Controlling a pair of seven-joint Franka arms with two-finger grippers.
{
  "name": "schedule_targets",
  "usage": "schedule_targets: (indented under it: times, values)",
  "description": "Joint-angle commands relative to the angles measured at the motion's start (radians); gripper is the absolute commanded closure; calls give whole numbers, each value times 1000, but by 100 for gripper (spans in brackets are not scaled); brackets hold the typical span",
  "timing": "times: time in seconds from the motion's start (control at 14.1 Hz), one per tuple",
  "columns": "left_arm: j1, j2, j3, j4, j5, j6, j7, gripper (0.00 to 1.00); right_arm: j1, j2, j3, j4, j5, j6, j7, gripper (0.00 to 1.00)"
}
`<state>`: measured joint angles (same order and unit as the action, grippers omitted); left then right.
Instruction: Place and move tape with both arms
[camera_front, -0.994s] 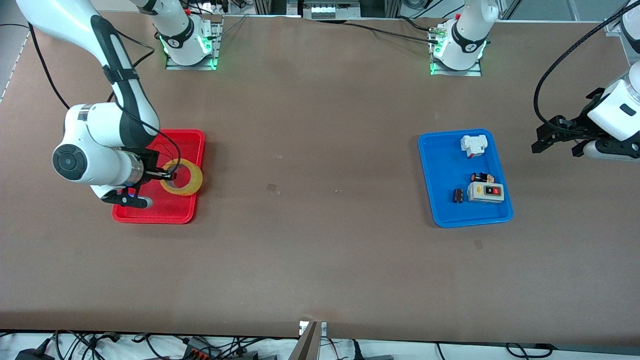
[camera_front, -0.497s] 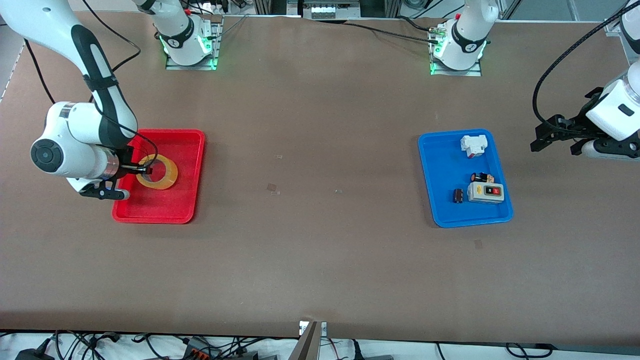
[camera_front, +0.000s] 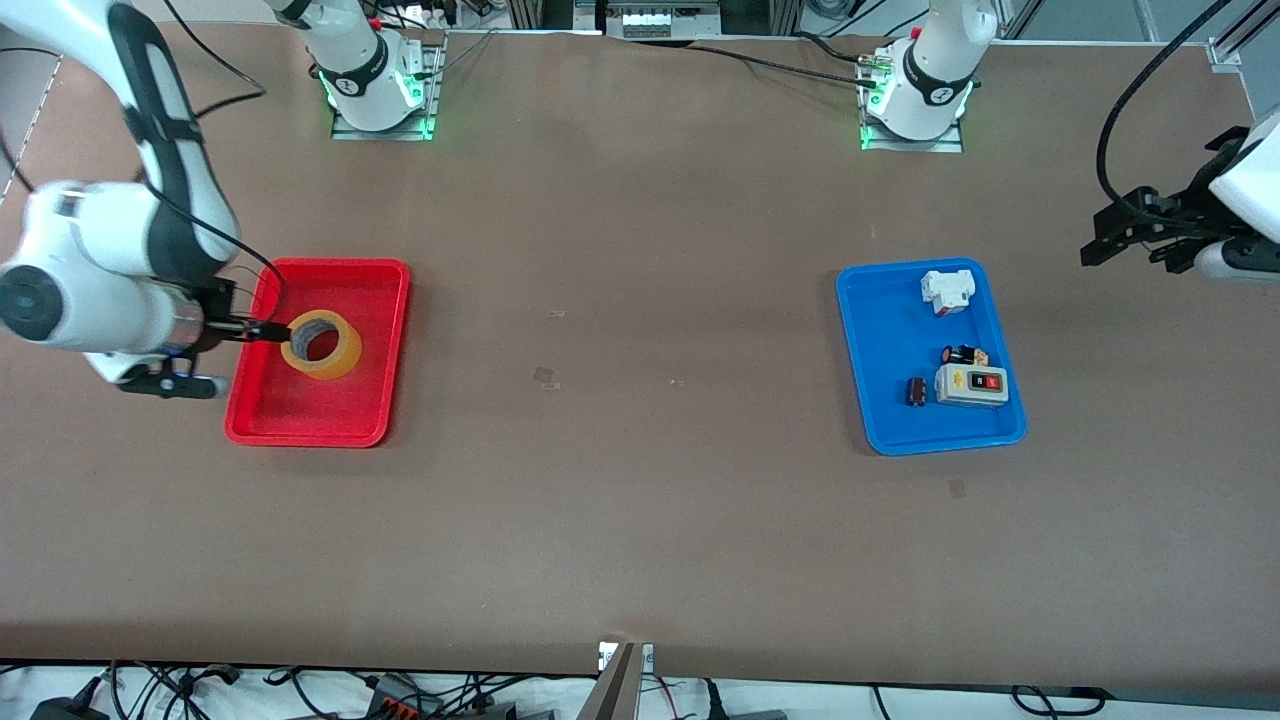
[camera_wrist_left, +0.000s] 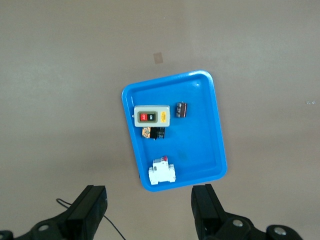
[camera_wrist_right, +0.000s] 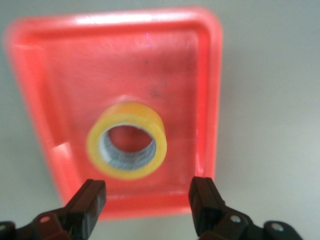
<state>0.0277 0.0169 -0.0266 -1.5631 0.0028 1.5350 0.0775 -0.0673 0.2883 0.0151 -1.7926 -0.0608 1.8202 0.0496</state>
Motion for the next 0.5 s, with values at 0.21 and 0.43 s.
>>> schedule_targets:
  times: [0.21, 0.43]
  values:
    - [1, -3, -4, 17, 20, -22, -12, 0, 34, 6, 3, 439, 12, -335, -31, 0]
    - [1, -2, -4, 18, 26, -19, -12, 0, 32, 5, 2, 519, 15, -375, -31, 0]
